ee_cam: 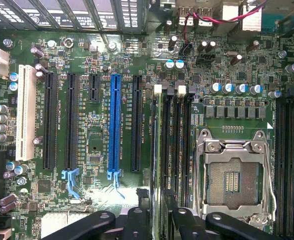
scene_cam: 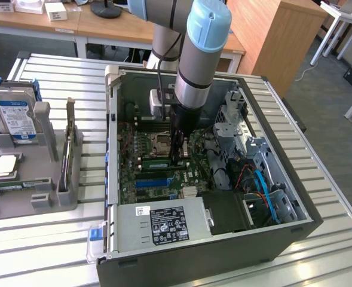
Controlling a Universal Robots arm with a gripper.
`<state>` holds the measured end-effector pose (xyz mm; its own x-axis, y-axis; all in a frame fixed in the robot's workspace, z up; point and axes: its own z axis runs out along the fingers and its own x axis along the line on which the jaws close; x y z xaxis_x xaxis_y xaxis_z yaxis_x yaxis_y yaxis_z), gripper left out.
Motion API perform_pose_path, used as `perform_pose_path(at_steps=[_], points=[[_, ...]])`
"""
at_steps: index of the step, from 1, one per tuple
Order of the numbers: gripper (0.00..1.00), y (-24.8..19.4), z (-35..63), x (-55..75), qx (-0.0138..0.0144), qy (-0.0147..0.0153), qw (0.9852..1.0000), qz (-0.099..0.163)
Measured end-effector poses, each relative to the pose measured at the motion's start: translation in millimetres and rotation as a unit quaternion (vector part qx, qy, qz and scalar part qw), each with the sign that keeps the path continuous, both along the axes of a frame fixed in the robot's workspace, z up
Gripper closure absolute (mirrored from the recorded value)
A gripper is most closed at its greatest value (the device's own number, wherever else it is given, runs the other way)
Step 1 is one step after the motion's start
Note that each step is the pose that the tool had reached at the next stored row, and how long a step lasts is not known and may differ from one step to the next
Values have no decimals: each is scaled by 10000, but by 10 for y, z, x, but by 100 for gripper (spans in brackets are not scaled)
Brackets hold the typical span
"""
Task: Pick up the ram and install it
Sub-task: 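Insert the ram into the slot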
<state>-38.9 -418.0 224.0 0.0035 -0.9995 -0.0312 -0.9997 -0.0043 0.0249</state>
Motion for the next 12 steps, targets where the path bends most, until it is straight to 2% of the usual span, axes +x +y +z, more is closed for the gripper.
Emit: perform_pose_path(at_steps=[6,12], points=[[75,0,6,0,-1,1,10000,0],[75,0,110,0,0,0,10000,0]])
